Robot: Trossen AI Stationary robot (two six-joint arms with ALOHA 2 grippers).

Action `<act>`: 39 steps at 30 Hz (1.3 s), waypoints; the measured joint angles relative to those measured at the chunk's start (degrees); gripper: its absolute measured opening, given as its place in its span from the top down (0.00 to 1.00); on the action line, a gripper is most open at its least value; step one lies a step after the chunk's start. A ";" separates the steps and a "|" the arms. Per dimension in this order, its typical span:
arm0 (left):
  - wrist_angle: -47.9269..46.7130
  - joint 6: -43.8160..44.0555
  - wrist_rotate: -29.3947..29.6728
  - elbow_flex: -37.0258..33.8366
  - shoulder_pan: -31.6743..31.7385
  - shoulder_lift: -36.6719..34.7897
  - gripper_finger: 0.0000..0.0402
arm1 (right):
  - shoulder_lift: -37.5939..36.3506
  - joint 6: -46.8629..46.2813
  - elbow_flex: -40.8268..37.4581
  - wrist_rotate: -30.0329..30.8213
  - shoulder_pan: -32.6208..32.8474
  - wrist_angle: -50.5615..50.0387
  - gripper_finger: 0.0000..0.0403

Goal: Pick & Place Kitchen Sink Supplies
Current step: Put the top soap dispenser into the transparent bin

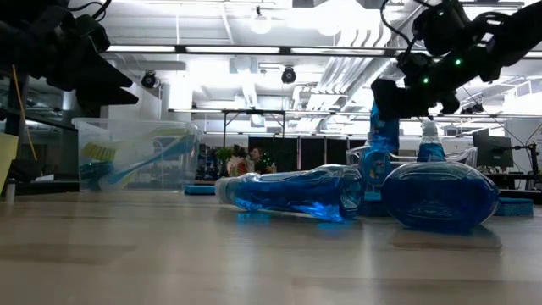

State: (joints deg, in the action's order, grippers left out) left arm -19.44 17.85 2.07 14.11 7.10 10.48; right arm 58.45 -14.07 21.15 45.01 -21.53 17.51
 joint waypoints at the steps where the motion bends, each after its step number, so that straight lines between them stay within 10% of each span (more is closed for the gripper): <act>1: 0.00 0.01 0.01 0.00 0.00 0.00 0.48 | 0.97 -0.82 0.00 -0.61 -0.26 0.39 0.78; 39: -0.51 0.02 0.04 0.00 -0.01 0.00 0.48 | 24.59 -2.40 0.26 -3.78 -6.74 20.92 0.78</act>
State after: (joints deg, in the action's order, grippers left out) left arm -19.95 17.87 2.11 14.11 7.10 10.48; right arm 83.05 -16.47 21.41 41.23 -28.27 38.44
